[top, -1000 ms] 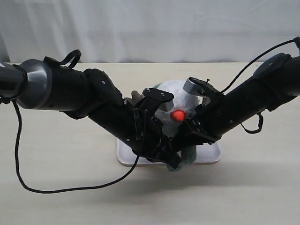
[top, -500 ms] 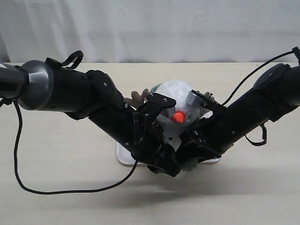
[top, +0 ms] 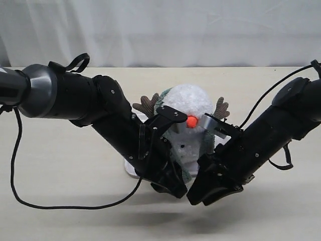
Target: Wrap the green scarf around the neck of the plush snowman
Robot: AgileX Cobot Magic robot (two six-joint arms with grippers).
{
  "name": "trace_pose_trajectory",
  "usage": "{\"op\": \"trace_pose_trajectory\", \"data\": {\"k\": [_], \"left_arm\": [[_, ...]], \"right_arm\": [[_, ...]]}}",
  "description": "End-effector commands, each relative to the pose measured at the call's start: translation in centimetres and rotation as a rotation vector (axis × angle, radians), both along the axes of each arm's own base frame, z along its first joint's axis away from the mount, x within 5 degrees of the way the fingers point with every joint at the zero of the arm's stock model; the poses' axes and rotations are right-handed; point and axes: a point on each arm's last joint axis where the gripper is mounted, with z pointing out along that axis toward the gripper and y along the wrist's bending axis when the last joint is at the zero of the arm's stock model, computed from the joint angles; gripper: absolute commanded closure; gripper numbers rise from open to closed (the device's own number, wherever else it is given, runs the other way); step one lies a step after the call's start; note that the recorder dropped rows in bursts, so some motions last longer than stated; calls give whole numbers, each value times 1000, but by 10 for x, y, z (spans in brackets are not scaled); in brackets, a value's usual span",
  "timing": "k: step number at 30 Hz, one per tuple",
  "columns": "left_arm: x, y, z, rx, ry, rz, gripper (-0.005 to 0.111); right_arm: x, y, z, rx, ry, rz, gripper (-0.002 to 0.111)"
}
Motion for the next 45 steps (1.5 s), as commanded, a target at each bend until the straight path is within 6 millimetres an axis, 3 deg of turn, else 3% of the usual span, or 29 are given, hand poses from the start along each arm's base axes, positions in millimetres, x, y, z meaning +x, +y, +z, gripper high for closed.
{"op": "trace_pose_trajectory", "data": {"k": [1,3,7,10,16,27,35,45], "left_arm": [[-3,3,-1,55,36,21,65],[-2,4,-2,74,39,40,66],[-3,5,6,60,26,41,90],[-7,12,23,27,-47,76,107],[-23,36,45,-8,-190,144,107],[-46,69,76,-94,-379,252,107],[-71,104,122,-251,-610,373,107],[-108,146,157,-422,-810,467,107]], "right_arm": [[-8,0,2,24,54,22,66],[-13,-1,5,23,50,26,75],[-18,-6,27,1,-83,28,103],[-22,-9,53,-15,-248,9,104],[-32,-16,96,-22,-517,-47,104],[-69,-34,131,-45,-833,-172,104],[-117,-48,180,-9,-1178,-201,104],[-189,-72,200,24,-1544,-346,104]]}}
